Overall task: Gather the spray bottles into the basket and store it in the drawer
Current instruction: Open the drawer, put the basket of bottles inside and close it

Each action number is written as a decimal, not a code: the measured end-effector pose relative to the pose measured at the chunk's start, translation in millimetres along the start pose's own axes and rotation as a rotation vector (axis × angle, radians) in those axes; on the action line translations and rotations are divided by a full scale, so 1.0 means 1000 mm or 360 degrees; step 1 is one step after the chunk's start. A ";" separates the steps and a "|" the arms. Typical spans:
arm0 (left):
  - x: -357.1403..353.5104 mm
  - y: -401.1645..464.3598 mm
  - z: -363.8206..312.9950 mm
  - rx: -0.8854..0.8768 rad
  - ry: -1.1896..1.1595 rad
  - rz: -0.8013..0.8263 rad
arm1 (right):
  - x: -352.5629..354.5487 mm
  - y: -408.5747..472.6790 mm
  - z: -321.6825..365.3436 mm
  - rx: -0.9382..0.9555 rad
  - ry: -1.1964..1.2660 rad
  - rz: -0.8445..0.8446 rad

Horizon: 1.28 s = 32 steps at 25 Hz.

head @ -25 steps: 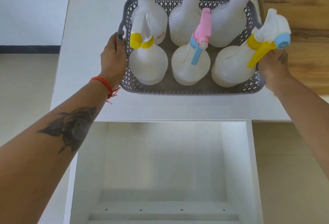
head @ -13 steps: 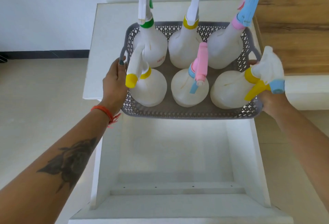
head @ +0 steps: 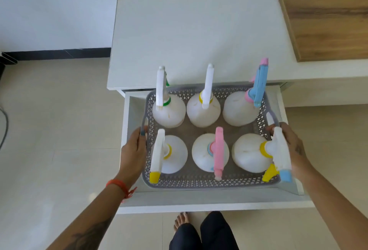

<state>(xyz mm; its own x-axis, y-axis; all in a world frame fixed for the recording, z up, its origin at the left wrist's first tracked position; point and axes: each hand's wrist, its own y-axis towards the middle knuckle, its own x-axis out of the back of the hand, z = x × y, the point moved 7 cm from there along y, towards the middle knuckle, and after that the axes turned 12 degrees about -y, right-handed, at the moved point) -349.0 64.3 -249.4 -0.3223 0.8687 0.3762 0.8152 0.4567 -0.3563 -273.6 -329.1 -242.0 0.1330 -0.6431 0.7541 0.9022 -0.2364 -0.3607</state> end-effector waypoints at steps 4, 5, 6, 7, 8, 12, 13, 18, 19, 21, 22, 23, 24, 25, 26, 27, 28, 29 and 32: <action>-0.016 0.006 0.055 0.0177 0.0090 0.0031 | -0.039 -0.004 -0.032 -0.0061 0.0124 0.0153; -0.022 0.011 0.066 0.0217 0.0114 0.0038 | -0.049 0.002 -0.037 -0.0065 0.0123 0.0147; -0.028 0.018 0.078 0.0255 0.0136 0.0038 | -0.060 0.008 -0.043 -0.0104 0.0127 0.0162; -0.033 0.024 0.089 0.0289 0.0160 0.0033 | -0.073 0.015 -0.053 -0.0147 0.0148 0.0180; -0.038 0.030 0.099 0.0320 0.0184 0.0029 | -0.084 0.020 -0.060 -0.0198 0.0153 0.0201; -0.060 0.057 0.142 0.0475 0.0188 0.0016 | -0.125 0.045 -0.092 -0.0293 0.0153 0.0220; -0.064 0.064 0.151 0.0515 0.0186 0.0008 | -0.134 0.051 -0.097 -0.0304 0.0157 0.0233; -0.082 0.084 0.175 0.0619 0.0152 -0.0002 | -0.158 0.072 -0.114 -0.0418 0.0222 0.0289; -0.085 0.085 0.177 0.0643 0.0120 -0.0001 | -0.161 0.075 -0.116 -0.0424 0.0244 0.0301; -0.090 0.088 0.181 0.0674 0.0096 -0.0004 | -0.165 0.080 -0.117 -0.0438 0.0264 0.0320; -0.091 0.089 0.183 0.0674 0.0103 -0.0005 | -0.167 0.081 -0.117 -0.0452 0.0265 0.0324; -0.092 0.090 0.183 0.0667 0.0118 -0.0004 | -0.168 0.083 -0.117 -0.0461 0.0270 0.0324; -0.092 0.092 0.184 0.0658 0.0135 -0.0004 | -0.169 0.084 -0.117 -0.0468 0.0268 0.0329; -0.093 0.094 0.186 0.0657 0.0145 -0.0003 | -0.171 0.085 -0.118 -0.0469 0.0270 0.0335; -0.093 0.095 0.187 0.0659 0.0145 0.0004 | -0.173 0.086 -0.119 -0.0465 0.0272 0.0341; -0.094 0.095 0.187 0.0664 0.0143 0.0018 | -0.174 0.085 -0.121 -0.0467 0.0282 0.0349; -0.095 0.095 0.187 0.0664 0.0144 0.0031 | -0.176 0.085 -0.123 -0.0470 0.0293 0.0351; -0.095 0.094 0.187 0.0664 0.0140 0.0041 | -0.176 0.084 -0.124 -0.0468 0.0292 0.0348; -0.097 0.094 0.186 0.0695 0.0126 0.0051 | -0.179 0.084 -0.126 -0.0498 0.0271 0.0386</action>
<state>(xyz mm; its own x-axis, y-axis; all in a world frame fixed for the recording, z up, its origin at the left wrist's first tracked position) -330.7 58.7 -478.2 -0.2488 0.8740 0.4174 0.5386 0.4830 -0.6904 -273.1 -325.9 -476.1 0.2326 -0.8123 0.5349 0.6816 -0.2561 -0.6854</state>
